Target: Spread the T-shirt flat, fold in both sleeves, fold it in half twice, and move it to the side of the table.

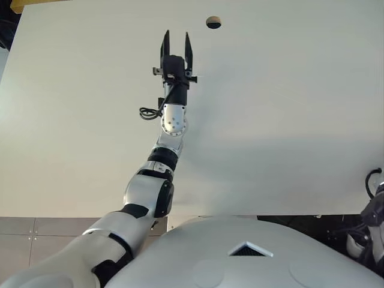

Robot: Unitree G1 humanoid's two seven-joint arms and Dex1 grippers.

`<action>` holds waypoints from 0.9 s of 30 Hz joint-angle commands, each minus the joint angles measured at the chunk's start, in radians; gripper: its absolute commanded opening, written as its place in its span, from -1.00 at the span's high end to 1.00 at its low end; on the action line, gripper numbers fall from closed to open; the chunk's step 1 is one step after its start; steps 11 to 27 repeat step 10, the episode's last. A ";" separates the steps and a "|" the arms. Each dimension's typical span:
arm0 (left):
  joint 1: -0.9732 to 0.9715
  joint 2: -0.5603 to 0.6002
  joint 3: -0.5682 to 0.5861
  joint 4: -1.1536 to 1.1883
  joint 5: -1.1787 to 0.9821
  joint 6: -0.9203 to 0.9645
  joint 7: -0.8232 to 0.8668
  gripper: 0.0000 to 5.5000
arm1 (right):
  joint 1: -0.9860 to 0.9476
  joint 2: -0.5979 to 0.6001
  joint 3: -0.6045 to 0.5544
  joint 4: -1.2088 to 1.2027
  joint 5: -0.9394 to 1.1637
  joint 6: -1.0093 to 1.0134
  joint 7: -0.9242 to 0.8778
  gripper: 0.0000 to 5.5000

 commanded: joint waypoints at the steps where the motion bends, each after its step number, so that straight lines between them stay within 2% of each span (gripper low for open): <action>1: -0.132 -0.010 0.034 -0.027 -0.053 0.055 -0.030 0.22 | -0.091 0.181 0.262 -0.484 -0.351 -0.169 -0.103 0.03; 4: -0.207 -0.016 0.055 -0.116 -0.083 0.081 -0.016 0.22 | -0.163 0.367 0.478 -0.703 -0.596 -0.164 -0.140 0.03; 8: -0.165 -0.021 0.052 -0.178 -0.046 0.071 0.027 0.22 | -0.176 0.490 0.589 -0.704 -0.649 -0.120 -0.100 0.03; 27: -0.138 -0.024 0.032 -0.198 -0.016 0.063 0.024 0.22 | -0.157 0.514 0.597 -0.700 -0.624 -0.099 -0.075 0.03</action>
